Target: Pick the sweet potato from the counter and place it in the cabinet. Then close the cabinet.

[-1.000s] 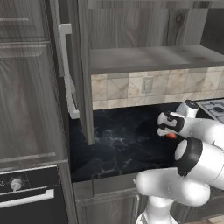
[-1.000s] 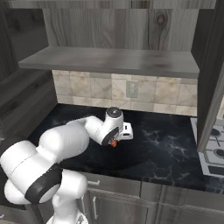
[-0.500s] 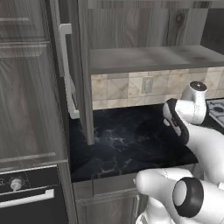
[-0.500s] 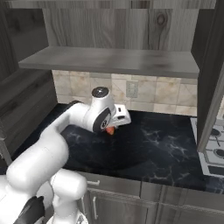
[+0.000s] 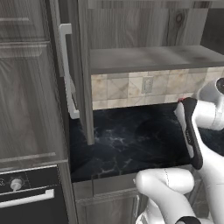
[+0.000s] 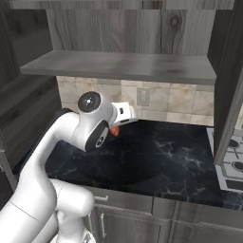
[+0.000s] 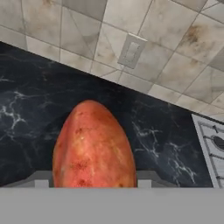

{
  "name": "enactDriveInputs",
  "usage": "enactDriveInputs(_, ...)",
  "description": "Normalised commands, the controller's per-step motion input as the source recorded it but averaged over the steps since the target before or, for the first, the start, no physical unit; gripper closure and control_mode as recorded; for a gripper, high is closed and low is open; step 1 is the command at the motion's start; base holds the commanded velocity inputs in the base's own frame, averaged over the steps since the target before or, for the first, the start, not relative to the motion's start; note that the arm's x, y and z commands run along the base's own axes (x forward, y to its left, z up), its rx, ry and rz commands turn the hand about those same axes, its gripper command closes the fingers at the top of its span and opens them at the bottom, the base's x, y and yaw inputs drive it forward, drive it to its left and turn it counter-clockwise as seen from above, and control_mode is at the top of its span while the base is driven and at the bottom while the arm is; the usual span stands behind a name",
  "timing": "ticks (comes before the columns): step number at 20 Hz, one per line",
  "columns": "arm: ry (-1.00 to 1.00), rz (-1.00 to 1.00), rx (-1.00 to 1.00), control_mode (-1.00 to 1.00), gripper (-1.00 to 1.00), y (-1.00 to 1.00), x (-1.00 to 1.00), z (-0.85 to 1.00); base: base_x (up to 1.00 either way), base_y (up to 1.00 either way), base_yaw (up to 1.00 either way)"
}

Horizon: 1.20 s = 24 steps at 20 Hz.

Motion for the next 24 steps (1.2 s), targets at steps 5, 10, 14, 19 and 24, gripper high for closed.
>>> enactDriveInputs(5, -0.1, 0.0, -0.06, -1.0, 1.0, 0.03, -0.06, 1.0, 0.0, 0.0, 0.0)
enactDriveInputs(10, -0.13, 0.0, -0.1, -1.0, 1.0, 0.05, 0.0, 1.0, 0.0, 0.0, 0.0)
enactDriveInputs(14, -0.19, 0.0, -0.08, -1.0, 1.0, 0.06, 0.0, 0.98, 0.0, 0.0, 0.0)
enactDriveInputs(19, -0.21, 0.02, -0.04, -1.0, 1.0, 0.12, 0.04, 0.46, 0.0, 0.0, 0.0)
enactDriveInputs(24, -0.08, 0.11, 0.0, -1.0, 1.0, 0.24, 0.52, 0.0, 0.0, 0.0, 0.0)
